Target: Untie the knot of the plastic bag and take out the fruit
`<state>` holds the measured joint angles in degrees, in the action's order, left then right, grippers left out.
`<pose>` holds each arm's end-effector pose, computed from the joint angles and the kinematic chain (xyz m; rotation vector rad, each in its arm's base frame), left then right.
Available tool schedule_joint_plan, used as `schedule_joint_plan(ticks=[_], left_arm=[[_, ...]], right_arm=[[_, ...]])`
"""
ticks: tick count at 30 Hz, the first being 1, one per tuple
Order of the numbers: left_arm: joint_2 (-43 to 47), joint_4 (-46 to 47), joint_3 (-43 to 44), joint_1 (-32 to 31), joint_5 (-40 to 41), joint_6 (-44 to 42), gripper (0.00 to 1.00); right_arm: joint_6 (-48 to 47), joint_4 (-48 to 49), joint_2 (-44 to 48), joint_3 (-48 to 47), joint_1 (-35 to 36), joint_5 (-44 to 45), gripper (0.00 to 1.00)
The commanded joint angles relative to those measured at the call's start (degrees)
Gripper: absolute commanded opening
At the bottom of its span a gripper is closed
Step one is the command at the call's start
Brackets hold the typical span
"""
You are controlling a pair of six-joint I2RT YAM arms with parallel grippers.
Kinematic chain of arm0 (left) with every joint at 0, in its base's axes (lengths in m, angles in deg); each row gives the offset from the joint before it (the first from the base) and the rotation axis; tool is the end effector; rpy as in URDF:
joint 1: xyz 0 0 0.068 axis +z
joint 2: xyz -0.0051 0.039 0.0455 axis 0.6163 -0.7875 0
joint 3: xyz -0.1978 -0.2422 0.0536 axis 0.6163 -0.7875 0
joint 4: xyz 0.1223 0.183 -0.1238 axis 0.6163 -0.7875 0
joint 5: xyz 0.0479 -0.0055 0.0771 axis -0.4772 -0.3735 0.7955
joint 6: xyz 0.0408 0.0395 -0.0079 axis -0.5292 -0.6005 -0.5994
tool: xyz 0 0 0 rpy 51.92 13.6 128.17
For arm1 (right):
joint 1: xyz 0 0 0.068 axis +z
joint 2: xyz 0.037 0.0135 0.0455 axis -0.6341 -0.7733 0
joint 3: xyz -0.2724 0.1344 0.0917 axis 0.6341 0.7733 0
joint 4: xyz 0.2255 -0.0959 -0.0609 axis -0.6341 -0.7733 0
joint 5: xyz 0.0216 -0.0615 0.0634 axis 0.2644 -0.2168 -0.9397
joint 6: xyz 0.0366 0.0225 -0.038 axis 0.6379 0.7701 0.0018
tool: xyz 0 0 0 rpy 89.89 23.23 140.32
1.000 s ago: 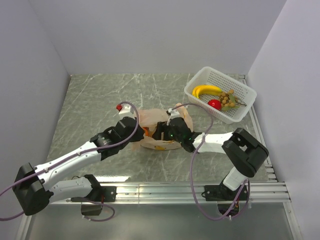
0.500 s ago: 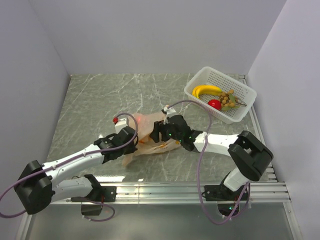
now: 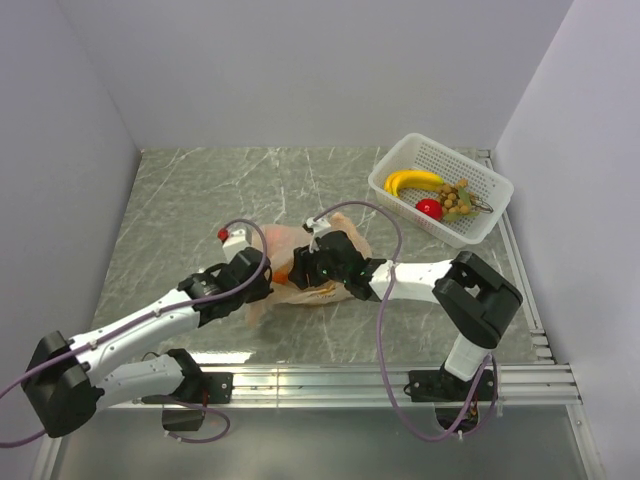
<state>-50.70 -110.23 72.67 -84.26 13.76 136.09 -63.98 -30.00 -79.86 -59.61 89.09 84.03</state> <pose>0.1348 -0.1185 0.2603 -0.3876 2.3746 -0.3728 0.2274 0.2748 0.2247 -0.5777 2.1403 0.8412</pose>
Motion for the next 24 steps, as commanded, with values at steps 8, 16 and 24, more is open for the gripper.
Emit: schedule_joint_plan(ticks=[8, 16, 24], left_arm=[[5.29, -1.52, 7.02, 0.25, 3.82, 0.25, 0.01], [4.94, 0.32, 5.18, 0.25, 1.45, 0.07, 0.01], [4.94, 3.66, -0.09, 0.25, -0.39, 0.95, 0.0]], right_arm=[[-0.64, 7.91, -1.97, -2.96, 0.8, -0.75, 0.77], [4.11, 12.65, -8.38, -8.94, 1.15, -5.73, 0.88], [2.18, 11.19, -16.56, -15.0, 3.52, -14.36, 0.92]])
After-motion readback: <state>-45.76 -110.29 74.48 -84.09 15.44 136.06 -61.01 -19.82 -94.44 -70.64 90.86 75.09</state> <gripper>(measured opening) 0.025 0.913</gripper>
